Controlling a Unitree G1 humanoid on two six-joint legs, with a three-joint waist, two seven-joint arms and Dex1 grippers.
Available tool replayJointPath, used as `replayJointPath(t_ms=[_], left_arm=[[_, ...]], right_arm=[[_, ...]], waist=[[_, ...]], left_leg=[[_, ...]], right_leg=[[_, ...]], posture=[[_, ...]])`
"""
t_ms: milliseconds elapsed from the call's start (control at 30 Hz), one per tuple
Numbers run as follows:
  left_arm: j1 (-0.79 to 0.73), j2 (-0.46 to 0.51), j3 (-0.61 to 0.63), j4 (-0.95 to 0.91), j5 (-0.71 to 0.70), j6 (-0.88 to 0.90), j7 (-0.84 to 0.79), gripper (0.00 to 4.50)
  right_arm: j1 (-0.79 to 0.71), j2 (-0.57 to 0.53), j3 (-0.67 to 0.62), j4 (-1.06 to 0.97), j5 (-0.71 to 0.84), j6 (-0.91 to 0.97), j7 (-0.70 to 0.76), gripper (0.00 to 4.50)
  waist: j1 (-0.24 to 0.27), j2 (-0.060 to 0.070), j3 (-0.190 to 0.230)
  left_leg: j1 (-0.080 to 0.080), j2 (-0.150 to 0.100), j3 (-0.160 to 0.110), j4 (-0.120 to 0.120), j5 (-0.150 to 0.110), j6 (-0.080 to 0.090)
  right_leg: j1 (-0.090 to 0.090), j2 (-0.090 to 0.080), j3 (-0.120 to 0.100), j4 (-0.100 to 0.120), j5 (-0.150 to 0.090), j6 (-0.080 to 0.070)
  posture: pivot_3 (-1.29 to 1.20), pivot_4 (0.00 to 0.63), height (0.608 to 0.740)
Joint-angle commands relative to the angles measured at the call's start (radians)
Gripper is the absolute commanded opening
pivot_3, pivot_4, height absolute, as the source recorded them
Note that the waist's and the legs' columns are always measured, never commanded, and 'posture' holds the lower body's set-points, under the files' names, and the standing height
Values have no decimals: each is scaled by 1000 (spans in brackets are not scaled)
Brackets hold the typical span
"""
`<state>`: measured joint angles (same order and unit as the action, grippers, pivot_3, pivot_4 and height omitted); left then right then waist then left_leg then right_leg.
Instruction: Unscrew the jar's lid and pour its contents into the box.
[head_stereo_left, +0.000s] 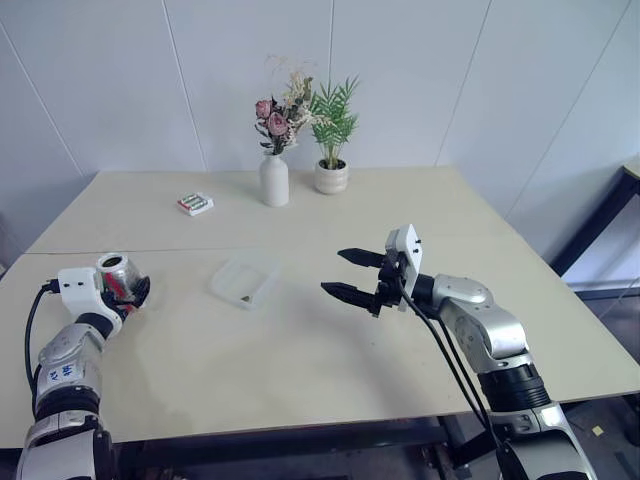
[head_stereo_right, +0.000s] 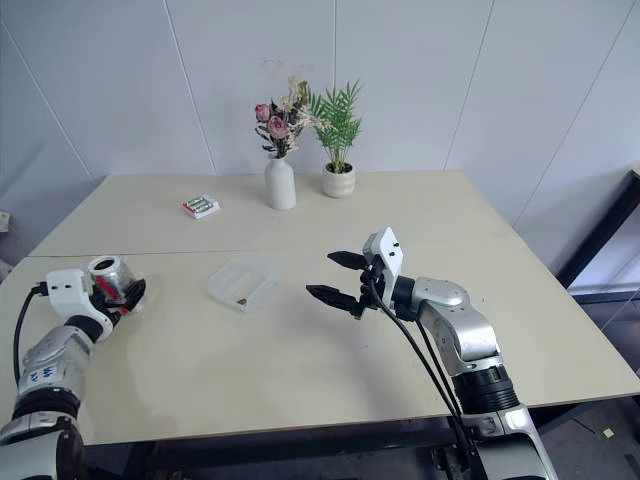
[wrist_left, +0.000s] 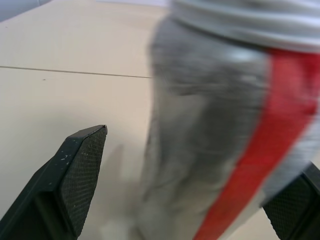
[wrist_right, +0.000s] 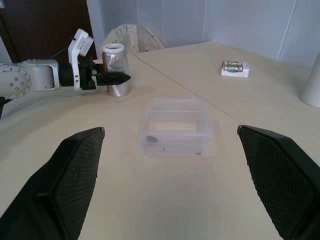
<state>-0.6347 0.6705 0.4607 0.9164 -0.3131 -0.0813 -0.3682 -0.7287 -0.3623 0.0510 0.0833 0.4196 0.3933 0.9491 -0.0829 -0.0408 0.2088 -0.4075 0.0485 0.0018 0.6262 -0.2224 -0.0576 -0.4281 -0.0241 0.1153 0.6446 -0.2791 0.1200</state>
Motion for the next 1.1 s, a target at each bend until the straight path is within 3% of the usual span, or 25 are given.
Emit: replayJointPath(t_ms=[33,367,600,833,1100], left_arm=[[45,7,29,-128,-28,4,5,4462],[348,13,98,-561,-45,82,52,4462],[664,-20,222,-928,-121,208,40,4462],[803,50,169,-1138,-173,211,-232,4462],[744,166,53,-1158,-201,147,-540,4462]], right_arm=[[-9,1,-7,-22,14,-15,14,4500],[-1,-8,-9,-13,15,-21,37,4500],[16,-48,-24,-20,22,-28,78,4500],[60,-124,-28,-61,31,-64,188,4500],[86,-248,-39,-117,73,-62,334,4500]], waist=[[1,0,0],[-1,0,0],[-6,-1,-1],[0,-3,-2],[-5,-3,-2]], left_leg=[[0,0,0,0,0,0],[1,1,1,-1,0,0],[2,1,4,-7,-1,0],[1,1,4,-9,-1,0],[2,1,7,-14,-2,0]], right_leg=[[0,0,0,0,0,0],[0,-1,1,-1,0,-1],[0,-2,3,-6,-1,-2],[0,-2,2,-12,-10,-18],[0,-2,4,-17,-10,-19]], posture=[[0,150,740],[0,150,740],[0,150,740],[0,150,740],[0,150,740]])
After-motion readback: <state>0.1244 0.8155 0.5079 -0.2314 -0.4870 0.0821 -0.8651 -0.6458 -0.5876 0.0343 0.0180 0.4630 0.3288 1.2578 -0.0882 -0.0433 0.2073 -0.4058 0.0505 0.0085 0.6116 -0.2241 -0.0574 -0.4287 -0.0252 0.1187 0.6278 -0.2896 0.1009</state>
